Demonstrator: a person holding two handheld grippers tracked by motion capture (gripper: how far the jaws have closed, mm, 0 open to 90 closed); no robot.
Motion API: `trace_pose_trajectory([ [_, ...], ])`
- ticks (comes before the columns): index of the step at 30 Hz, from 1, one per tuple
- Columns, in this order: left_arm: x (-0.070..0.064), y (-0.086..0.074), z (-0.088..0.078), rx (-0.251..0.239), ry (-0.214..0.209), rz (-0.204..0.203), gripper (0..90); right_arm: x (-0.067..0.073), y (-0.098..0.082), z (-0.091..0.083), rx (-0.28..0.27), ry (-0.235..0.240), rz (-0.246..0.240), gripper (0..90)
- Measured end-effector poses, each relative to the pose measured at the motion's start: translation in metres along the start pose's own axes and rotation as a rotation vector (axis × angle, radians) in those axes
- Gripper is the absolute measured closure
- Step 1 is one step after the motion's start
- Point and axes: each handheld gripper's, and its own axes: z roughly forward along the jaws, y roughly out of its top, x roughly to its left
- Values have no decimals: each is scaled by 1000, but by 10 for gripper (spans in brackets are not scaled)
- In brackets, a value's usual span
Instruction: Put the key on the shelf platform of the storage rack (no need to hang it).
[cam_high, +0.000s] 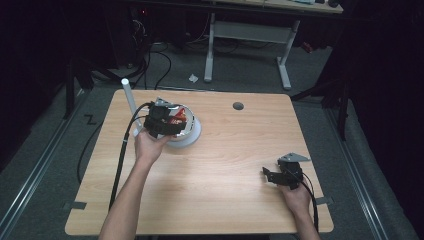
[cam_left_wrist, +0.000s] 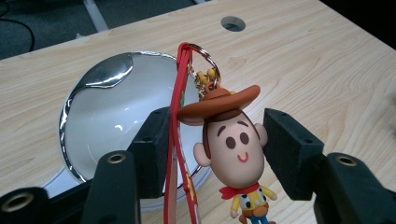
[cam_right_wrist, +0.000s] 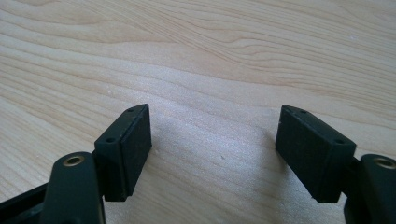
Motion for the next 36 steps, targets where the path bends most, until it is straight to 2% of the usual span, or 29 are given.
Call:
trace_pose_trajectory([
  [14,9,2,26,5,22,-19,446,0,0,0,-1,2,0,269],
  [20,12,0,35,22,48,-11,445,0,0,0,-1,2,0,269],
  [33,20,-4,52,48,67,-39,443,0,0,0,-2,2,0,269],
  [36,20,-5,58,55,86,-43,443,0,0,0,-1,2,0,270],
])
